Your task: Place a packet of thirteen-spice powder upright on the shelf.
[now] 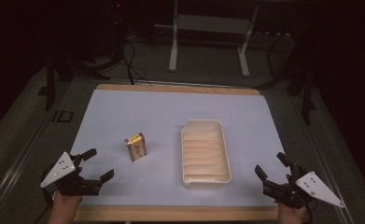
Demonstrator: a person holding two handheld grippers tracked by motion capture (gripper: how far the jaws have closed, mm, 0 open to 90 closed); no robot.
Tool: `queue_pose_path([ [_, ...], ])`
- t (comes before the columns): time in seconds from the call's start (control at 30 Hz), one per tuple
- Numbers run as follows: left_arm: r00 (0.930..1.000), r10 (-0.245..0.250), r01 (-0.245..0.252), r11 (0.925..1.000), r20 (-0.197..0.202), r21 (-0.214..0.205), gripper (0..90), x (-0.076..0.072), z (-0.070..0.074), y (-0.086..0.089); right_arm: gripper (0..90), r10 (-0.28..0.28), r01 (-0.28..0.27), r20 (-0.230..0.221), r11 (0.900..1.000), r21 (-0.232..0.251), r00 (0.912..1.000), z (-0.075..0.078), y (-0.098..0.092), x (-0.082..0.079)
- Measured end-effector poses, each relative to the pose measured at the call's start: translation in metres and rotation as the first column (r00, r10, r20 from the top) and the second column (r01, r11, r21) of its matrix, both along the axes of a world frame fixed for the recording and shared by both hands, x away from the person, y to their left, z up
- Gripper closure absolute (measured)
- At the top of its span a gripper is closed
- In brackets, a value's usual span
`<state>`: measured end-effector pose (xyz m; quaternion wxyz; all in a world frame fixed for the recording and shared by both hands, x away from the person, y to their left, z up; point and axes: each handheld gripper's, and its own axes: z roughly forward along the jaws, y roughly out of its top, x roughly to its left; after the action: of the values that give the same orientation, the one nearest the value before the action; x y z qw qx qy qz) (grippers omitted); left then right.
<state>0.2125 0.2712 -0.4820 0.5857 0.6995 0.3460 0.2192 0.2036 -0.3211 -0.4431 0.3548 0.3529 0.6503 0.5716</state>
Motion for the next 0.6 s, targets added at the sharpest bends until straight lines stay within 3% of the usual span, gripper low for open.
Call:
queue_pose_path([
  [0.23,0.9989,-0.043,0.043,0.9991,-0.02,-0.004,0.9,0.004,0.0,-0.001,14.2,-0.001,0.002,-0.012,0.9999,0.014,0.9999,-0.003,-0.003,0.0],
  [0.33,0.9961,-0.069,0.07,0.9975,-0.056,0.014,0.9,0.006,0.002,-0.002,14.2,-0.01,0.01,-0.031,0.9999,0.013,0.9995,-0.005,-0.004,0.002],
  [0.4,0.989,-0.096,0.097,0.9952,-0.113,0.012,0.9,0.011,0.005,-0.001,14.2,-0.012,0.012,-0.036,0.9999,0.011,0.9993,-0.006,-0.004,0.003],
  [0.43,0.989,-0.096,0.097,0.9952,-0.113,0.012,0.8,0.011,0.005,-0.001,14.2,-0.012,0.012,-0.036,0.9999,0.011,0.9993,-0.006,-0.004,0.003],
  [0.47,0.9817,-0.115,0.114,0.9934,-0.152,-0.013,0.8,0.014,0.008,0.0,14.2,-0.005,0.005,-0.044,0.9999,0.012,0.999,-0.006,-0.003,0.004],
  [0.5,0.9817,-0.115,0.114,0.9934,-0.152,-0.013,0.9,0.014,0.008,0.0,14.2,-0.005,0.005,-0.044,0.9999,0.012,0.999,-0.006,-0.003,0.004],
  [0.53,0.9773,-0.122,0.122,0.9925,-0.173,-0.014,0.8,0.015,0.009,0.0,14.2,0.004,-0.003,-0.052,0.9999,0.014,0.9986,-0.007,-0.003,0.004],
  [0.57,0.9745,-0.125,0.127,0.9919,-0.186,0.0,0.8,0.016,0.011,0.0,14.2,0.004,-0.003,-0.052,0.9999,0.014,0.9986,-0.007,-0.003,0.004],
  [0.6,0.9661,-0.126,0.142,0.9883,-0.225,0.055,0.8,0.018,0.019,-0.003,14.2,0.007,-0.006,-0.061,0.9999,0.015,0.9981,-0.008,-0.003,0.004],
])
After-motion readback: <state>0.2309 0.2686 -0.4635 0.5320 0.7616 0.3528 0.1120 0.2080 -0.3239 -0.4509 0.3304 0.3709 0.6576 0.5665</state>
